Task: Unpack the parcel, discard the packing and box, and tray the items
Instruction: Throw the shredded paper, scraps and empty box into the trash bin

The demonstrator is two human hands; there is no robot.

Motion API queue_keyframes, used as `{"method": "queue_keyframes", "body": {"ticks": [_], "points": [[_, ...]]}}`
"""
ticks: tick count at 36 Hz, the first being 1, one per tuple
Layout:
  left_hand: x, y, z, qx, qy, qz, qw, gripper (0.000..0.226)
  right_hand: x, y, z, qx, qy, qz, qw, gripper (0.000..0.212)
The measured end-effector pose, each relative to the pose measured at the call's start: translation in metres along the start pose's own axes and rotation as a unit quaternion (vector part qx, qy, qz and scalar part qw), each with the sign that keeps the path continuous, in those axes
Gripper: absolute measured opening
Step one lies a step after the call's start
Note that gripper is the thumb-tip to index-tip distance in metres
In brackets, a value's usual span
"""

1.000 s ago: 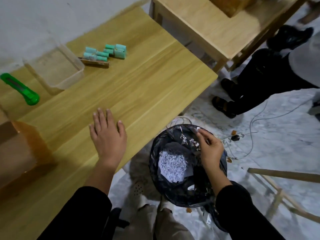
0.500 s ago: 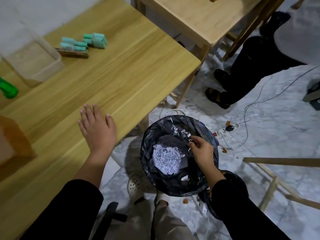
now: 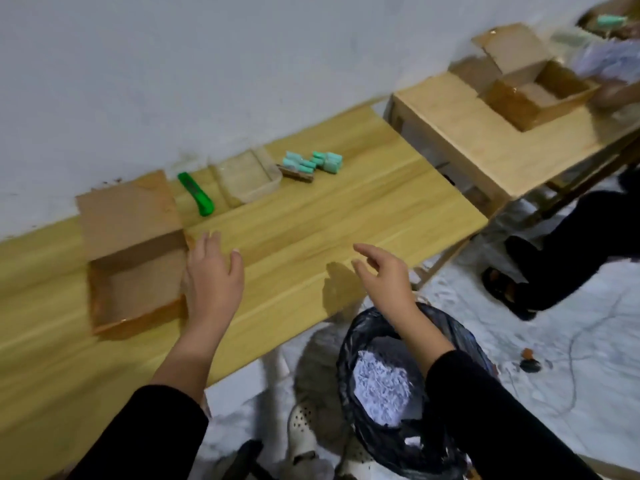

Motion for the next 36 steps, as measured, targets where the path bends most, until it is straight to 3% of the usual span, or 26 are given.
{"method": "queue_keyframes", "body": {"ticks": [5, 10, 13, 21, 25, 36], "points": [[-0.086, 0.007, -0.062, 0.099, 0.001, -0.105, 0.99, 0.047, -0.074, -0.029, 0.096, -0.125, 0.01, -0.077, 0.989, 0.037], [-0.178, 0.019, -0.07, 0.077, 0.078, -0.244, 0.964, 0.057, -0.115, -0.037, 0.184, -0.255, 0.021, -0.072, 0.964, 0.052], [-0.205, 0.02, -0.058, 0.05, 0.134, -0.256, 0.956, 0.058, -0.123, -0.04, 0.222, -0.299, 0.038, -0.06, 0.952, 0.061], [-0.218, 0.016, -0.038, 0.016, 0.214, -0.197, 0.957, 0.053, -0.116, -0.051, 0.251, -0.292, 0.043, -0.025, 0.955, 0.067], [-0.209, 0.016, -0.042, 0.022, 0.238, -0.213, 0.947, 0.05, -0.118, -0.048, 0.241, -0.291, 0.016, -0.012, 0.956, 0.069], [-0.088, -0.009, -0.064, -0.016, 0.254, -0.114, 0.96, 0.045, -0.131, -0.049, 0.101, -0.189, -0.068, -0.002, 0.98, 0.066]]}}
Point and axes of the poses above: each hand's wrist, its own y-axis away from the middle knuckle, its own z-axis out of the palm, x = y × z, the point moved 7 cm from there along -y, towards the middle knuckle, and after that the axes turned 9 degrees about -x, right-handed, at the moved point
